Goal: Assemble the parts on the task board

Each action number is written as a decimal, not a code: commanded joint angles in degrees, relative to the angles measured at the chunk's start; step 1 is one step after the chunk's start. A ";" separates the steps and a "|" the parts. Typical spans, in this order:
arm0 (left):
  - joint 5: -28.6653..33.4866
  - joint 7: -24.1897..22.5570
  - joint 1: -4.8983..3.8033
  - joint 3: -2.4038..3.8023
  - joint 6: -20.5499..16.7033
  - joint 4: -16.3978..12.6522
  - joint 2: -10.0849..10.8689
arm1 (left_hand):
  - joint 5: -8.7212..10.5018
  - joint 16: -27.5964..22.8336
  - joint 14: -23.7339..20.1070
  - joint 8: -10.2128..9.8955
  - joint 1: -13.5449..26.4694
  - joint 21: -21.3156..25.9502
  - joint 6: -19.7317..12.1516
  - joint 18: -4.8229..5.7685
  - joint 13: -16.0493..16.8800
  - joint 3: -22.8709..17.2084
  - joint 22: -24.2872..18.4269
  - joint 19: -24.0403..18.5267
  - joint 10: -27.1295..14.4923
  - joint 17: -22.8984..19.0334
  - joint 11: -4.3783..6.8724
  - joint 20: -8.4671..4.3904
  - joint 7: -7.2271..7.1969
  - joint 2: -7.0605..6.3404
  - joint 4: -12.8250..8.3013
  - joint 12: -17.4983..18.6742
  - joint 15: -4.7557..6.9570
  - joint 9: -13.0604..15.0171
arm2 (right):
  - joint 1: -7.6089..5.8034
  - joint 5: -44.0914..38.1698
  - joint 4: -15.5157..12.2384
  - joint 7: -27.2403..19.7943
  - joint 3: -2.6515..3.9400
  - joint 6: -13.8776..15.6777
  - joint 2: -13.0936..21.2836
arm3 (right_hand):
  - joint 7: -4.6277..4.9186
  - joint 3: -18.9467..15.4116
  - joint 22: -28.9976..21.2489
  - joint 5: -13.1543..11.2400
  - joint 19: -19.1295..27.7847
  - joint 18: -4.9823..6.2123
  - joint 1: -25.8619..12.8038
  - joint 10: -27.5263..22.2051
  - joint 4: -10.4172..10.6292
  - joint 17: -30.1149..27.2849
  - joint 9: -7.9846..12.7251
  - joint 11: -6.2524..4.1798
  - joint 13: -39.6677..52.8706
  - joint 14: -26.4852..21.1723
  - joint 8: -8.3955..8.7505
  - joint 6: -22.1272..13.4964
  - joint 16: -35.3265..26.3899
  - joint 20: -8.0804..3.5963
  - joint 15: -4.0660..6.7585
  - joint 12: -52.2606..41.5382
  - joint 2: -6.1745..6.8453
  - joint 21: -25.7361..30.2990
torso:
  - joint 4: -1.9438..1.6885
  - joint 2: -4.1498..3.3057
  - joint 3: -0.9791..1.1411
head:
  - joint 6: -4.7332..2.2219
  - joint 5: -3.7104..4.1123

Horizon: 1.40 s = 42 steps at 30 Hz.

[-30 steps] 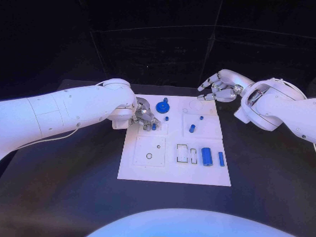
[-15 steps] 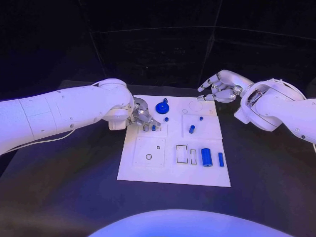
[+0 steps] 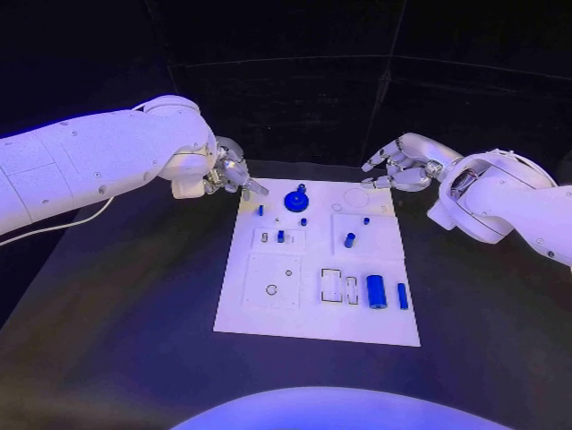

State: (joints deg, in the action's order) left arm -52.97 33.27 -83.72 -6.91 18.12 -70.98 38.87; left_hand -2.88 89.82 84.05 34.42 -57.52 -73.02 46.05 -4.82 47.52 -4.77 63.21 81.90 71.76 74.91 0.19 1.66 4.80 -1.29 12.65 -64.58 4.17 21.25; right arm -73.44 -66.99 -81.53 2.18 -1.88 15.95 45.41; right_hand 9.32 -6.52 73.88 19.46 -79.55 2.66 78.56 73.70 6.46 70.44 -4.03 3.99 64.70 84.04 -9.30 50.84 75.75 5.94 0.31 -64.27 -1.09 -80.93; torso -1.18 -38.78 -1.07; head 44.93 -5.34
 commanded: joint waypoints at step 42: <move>-5.76 -5.32 3.94 -0.16 8.29 20.77 -13.35 | 0.11 -0.25 5.71 -0.55 -3.59 0.00 1.97 -0.39 -0.29 4.69 0.57 0.18 -0.73 14.08 -0.66 0.94 0.15 2.67 1.39 -0.64 -0.73 -1.75 | -0.10 0.04 0.50 -0.82 0.03 -0.38 -1.05 | -0.38 -0.19 -0.09 -0.17 0.01 1.08 -0.34 -0.19 0.08 -0.08 0.09 -0.19 -0.11 1.82 -0.35 -0.07 -0.29 -0.24 0.30 0.34 0.14 0.26 | 0.12 -0.06 0.03 | -0.09 -0.26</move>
State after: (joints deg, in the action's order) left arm -58.13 28.88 -79.74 -7.10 24.46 -50.35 25.65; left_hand -2.88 89.82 84.05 33.96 -60.66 -73.02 47.61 -4.82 47.27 -0.41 63.74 82.03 71.35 74.90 -0.21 2.12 5.10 1.40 13.97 -65.00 3.76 19.55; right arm -73.42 -66.98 -81.00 1.85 -1.88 15.81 44.41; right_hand 9.32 -6.52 73.84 19.46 -79.55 2.65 78.56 73.69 6.46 70.45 -4.04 3.99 64.64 84.04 -9.30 50.84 75.75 5.94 0.31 -64.27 -1.09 -80.93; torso -1.01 -38.84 -1.04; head 44.85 -5.64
